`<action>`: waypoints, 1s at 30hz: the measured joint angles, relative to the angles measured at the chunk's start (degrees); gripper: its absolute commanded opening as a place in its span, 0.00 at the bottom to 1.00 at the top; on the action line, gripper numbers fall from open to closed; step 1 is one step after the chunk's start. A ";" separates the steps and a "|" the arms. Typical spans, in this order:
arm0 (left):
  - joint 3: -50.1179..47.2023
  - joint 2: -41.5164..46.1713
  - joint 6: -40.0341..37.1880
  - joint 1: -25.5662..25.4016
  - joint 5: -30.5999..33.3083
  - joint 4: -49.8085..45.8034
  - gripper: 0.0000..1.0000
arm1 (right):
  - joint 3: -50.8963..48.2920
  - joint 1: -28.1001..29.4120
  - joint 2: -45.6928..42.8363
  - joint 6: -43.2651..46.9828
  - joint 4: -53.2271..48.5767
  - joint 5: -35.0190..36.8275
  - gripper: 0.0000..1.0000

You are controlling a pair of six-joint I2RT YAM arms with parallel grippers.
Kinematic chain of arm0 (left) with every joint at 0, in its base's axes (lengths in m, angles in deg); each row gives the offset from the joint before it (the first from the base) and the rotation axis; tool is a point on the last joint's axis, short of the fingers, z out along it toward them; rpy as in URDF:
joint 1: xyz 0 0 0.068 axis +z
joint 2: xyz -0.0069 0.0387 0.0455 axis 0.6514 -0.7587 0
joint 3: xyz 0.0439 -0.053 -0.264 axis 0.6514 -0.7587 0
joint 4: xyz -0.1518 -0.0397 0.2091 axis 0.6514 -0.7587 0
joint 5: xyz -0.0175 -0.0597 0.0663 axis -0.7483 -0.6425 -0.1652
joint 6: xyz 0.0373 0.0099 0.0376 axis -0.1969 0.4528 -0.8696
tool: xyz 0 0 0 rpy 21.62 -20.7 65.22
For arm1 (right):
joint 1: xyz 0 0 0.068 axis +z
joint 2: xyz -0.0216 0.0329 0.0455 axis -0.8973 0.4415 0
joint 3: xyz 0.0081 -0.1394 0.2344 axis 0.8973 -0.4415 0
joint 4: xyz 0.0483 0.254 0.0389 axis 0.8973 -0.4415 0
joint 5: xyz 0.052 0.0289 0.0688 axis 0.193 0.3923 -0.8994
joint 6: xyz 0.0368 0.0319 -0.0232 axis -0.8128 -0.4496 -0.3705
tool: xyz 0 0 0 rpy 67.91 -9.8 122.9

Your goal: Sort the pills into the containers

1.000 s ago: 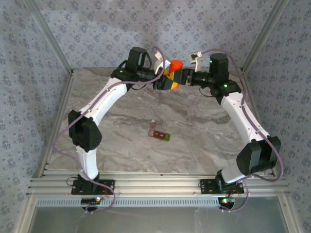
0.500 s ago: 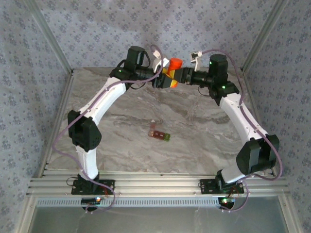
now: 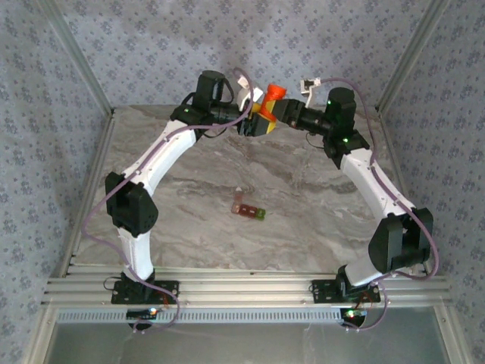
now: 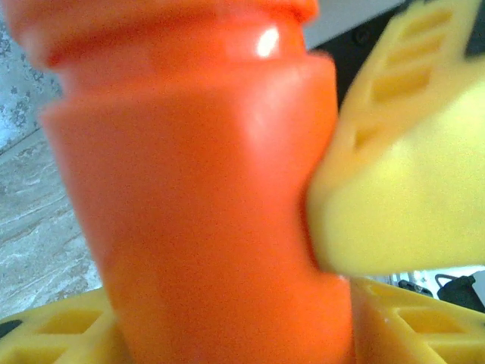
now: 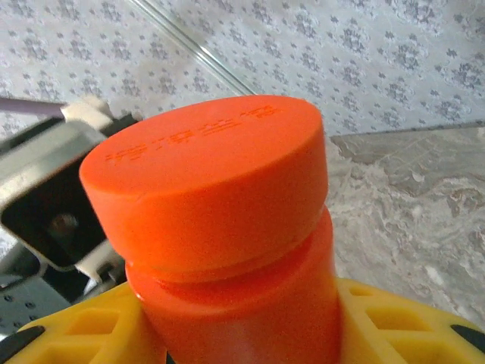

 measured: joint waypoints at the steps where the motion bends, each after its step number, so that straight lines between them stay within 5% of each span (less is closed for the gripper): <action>1: 0.00 0.00 0.02 -0.11 -0.02 0.00 0.65 | 0.00 0.04 0.00 -0.55 0.83 0.24 0.41; 12: -0.02 0.00 0.92 -0.70 -0.02 1.84 0.62 | 0.00 1.46 0.00 -2.97 3.87 0.98 0.41; 26: -5.66 0.50 8.31 -0.22 -0.85 10.99 0.17 | -1.90 1.55 0.00 -2.64 4.87 1.51 0.41; 30: -6.54 0.94 8.94 -0.09 -0.81 11.91 0.01 | -1.95 1.55 0.00 -2.58 4.92 1.51 0.50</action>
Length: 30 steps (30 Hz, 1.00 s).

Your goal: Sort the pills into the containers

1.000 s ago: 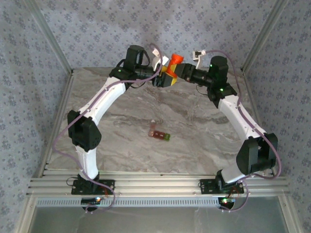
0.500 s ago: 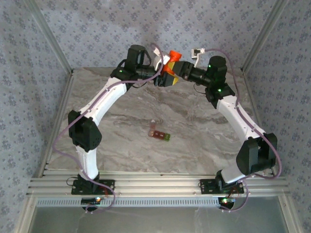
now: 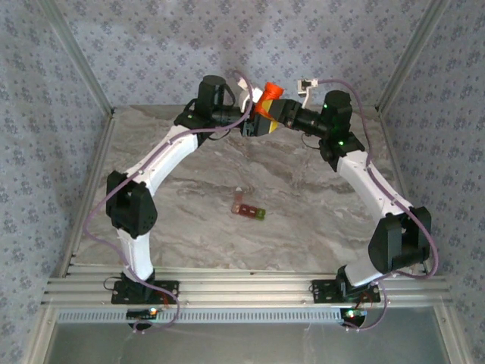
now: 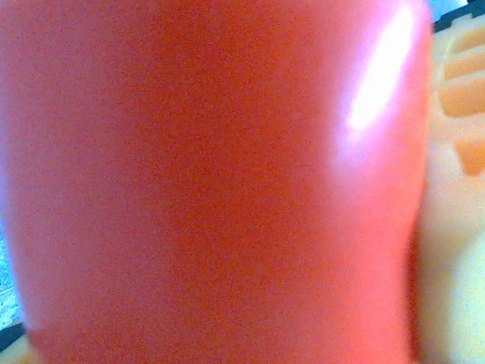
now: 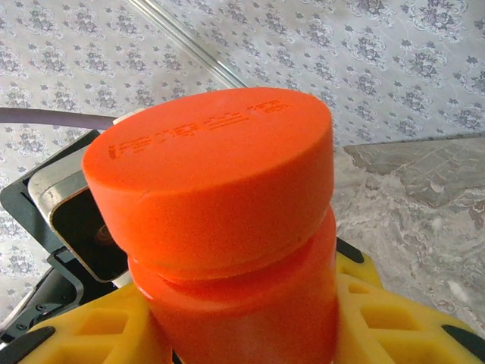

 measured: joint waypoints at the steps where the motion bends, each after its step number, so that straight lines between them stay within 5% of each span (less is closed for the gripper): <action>1: -0.04 0.02 0.11 0.07 -0.02 0.13 0.00 | 0.00 0.00 0.00 0.07 0.00 0.00 0.56; 3: -0.22 0.04 -0.09 0.04 -0.02 0.66 0.00 | 0.02 0.00 0.00 0.09 -0.02 -0.02 0.71; 8: -1.09 0.07 -1.03 0.61 1.64 0.94 0.00 | 0.13 -1.46 -0.59 -0.39 -1.27 -0.39 0.85; 20: -2.45 0.07 -5.03 1.62 2.10 1.90 0.00 | 1.18 -12.15 -8.26 2.99 -11.89 -6.88 0.87; 30: 5.90 -1.14 -10.95 1.25 -2.97 -9.27 0.00 | 19.71 -15.56 2.54 5.51 -19.74 -12.37 0.87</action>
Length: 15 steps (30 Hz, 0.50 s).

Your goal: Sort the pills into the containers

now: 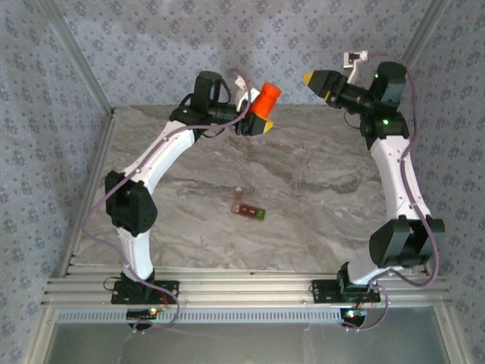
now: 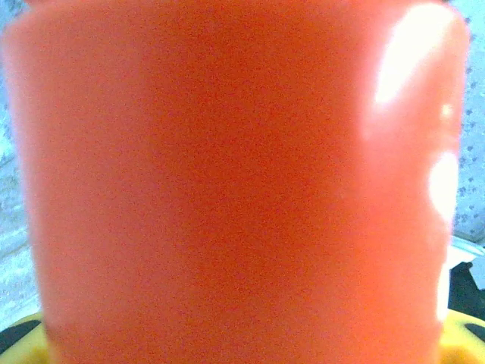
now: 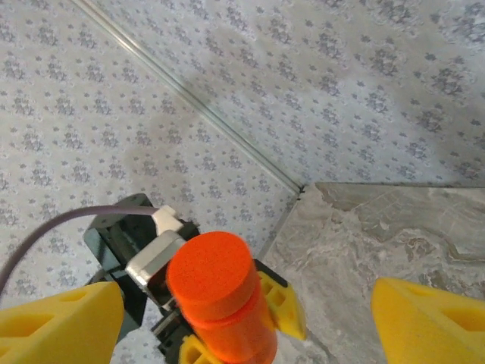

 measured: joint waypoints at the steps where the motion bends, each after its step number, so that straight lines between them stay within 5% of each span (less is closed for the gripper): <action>1: 0.90 -0.02 -0.46 -0.24 -0.35 -0.92 0.00 | 1.31 0.44 1.03 0.37 -0.74 -0.31 0.87; 15: 2.34 -0.83 -2.56 -1.55 -2.27 -6.88 0.00 | 7.19 7.41 6.21 3.96 -5.99 -3.06 0.82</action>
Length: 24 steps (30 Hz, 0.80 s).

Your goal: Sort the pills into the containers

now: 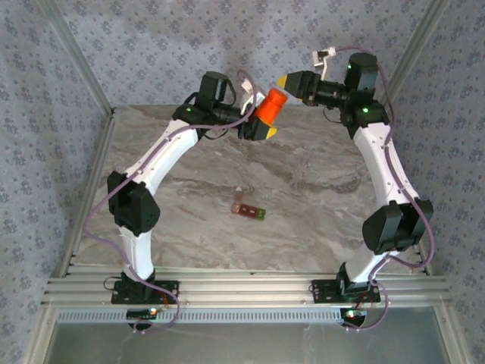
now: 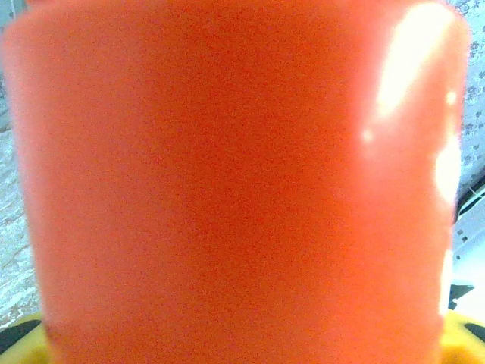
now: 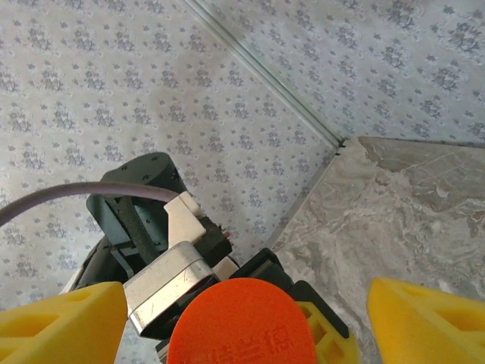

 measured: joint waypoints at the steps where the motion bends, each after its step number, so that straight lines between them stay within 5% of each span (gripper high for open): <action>1: 0.00 0.00 -0.02 0.00 0.02 0.00 0.00 | 0.02 0.24 0.00 0.48 -0.37 -0.07 0.82; 17: 0.96 -0.68 -0.46 0.02 -0.02 -1.57 0.00 | 0.02 2.10 0.70 3.76 -2.89 -0.15 0.50; 24: 1.33 -1.22 -0.46 0.02 0.22 -2.56 0.00 | -0.04 2.38 0.74 4.04 -4.22 1.57 0.44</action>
